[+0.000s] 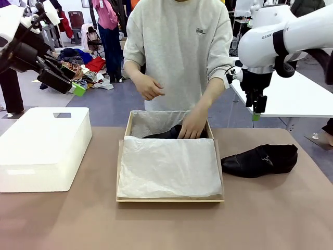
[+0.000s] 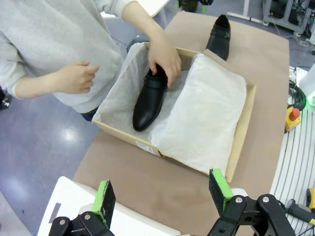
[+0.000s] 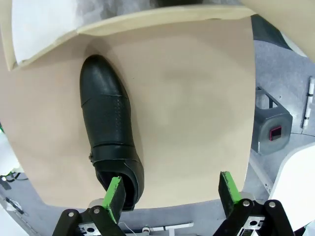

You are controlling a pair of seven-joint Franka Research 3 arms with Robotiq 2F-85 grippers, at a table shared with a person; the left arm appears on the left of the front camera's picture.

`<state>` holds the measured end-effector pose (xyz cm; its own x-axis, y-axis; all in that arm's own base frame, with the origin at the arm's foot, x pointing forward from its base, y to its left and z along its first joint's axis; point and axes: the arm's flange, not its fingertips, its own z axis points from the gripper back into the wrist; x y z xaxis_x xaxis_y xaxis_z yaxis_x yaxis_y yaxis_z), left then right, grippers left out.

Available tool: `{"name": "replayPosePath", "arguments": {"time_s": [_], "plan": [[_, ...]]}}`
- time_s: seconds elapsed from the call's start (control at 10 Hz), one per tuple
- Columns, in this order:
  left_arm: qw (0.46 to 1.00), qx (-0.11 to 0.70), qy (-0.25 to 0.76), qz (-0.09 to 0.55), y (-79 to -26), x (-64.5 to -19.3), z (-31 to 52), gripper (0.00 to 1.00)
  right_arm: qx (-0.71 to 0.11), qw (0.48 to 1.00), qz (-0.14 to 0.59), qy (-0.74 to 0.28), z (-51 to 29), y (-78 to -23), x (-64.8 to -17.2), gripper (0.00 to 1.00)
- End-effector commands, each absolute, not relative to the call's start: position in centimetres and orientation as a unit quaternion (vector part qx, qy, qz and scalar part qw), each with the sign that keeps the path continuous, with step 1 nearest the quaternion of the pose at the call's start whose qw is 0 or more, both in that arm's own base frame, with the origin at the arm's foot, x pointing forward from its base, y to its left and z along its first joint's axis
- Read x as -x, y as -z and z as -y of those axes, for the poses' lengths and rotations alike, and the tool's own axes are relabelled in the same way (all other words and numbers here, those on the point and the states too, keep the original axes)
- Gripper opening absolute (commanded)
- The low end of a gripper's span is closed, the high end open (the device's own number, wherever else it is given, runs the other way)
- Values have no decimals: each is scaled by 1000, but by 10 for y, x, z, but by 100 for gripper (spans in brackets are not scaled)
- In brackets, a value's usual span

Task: Pack the shoes into the box.
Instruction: Place the other shoe of the Shoes into the Shoes Box.

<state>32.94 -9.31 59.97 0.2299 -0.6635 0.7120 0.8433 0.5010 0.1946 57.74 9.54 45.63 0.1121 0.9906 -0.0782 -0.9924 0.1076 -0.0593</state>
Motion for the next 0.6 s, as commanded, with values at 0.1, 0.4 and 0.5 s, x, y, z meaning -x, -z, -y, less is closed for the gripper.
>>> {"name": "replayPosePath", "arguments": {"time_s": [0.1,0.4,0.5], "plan": [[771,122,490,388,-600,-330,92,100,38,727,3,-685,-98,-439,-580,100],[771,122,490,388,-600,-330,92,100,47,742,-10,-668,-95,-450,-577,100],[771,122,490,388,-600,-330,92,100,47,742,-10,-668,-95,-450,-577,100]]}}
